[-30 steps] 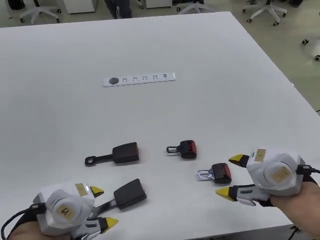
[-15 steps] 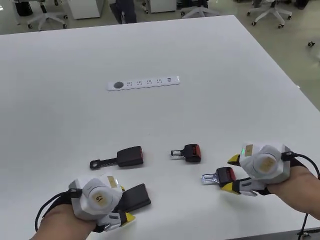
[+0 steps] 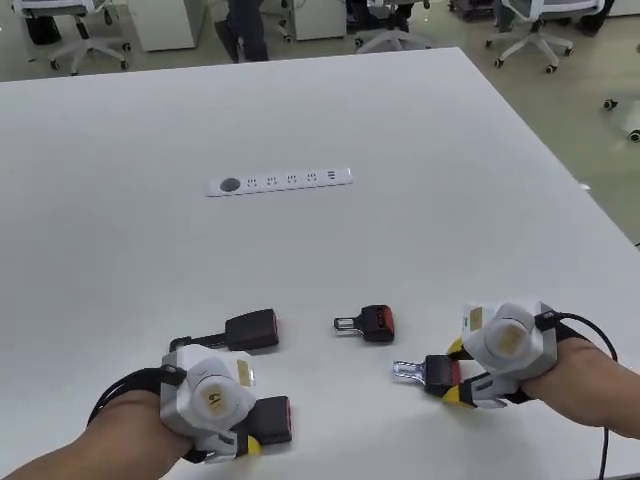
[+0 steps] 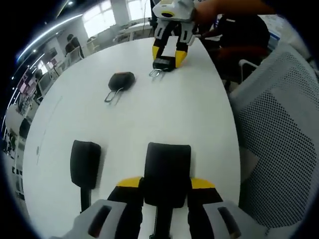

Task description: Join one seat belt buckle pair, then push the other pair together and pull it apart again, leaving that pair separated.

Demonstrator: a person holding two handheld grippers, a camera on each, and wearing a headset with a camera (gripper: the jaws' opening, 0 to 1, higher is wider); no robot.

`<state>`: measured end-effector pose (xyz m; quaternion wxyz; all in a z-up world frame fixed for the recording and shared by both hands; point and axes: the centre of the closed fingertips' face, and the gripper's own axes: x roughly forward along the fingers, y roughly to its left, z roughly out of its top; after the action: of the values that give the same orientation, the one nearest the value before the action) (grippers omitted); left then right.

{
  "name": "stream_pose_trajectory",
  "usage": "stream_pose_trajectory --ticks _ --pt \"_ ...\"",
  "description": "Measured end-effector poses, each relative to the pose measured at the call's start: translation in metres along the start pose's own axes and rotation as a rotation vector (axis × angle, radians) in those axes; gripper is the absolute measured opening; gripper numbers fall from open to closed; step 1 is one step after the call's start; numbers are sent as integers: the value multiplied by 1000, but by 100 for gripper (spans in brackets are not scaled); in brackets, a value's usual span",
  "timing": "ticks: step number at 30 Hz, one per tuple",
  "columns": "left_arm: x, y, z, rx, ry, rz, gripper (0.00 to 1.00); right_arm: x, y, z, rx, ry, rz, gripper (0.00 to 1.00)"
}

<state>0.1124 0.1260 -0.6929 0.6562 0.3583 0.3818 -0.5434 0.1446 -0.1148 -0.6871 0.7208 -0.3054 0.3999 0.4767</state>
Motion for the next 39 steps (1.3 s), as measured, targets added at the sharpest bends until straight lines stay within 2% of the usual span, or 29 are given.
stream_pose_trajectory --ticks 6,13,22,39 --pt "1 -3 1 53 14 -12 34 1 3 -1 11 -10 46 33" --pt "0 -4 3 52 17 -18 34 3 2 -2 -20 -8 73 33" --pt "0 -3 2 51 14 -19 34 3 5 -1 -100 16 123 33" --pt "-1 -2 1 46 16 -21 34 8 8 -1 -94 38 119 33"
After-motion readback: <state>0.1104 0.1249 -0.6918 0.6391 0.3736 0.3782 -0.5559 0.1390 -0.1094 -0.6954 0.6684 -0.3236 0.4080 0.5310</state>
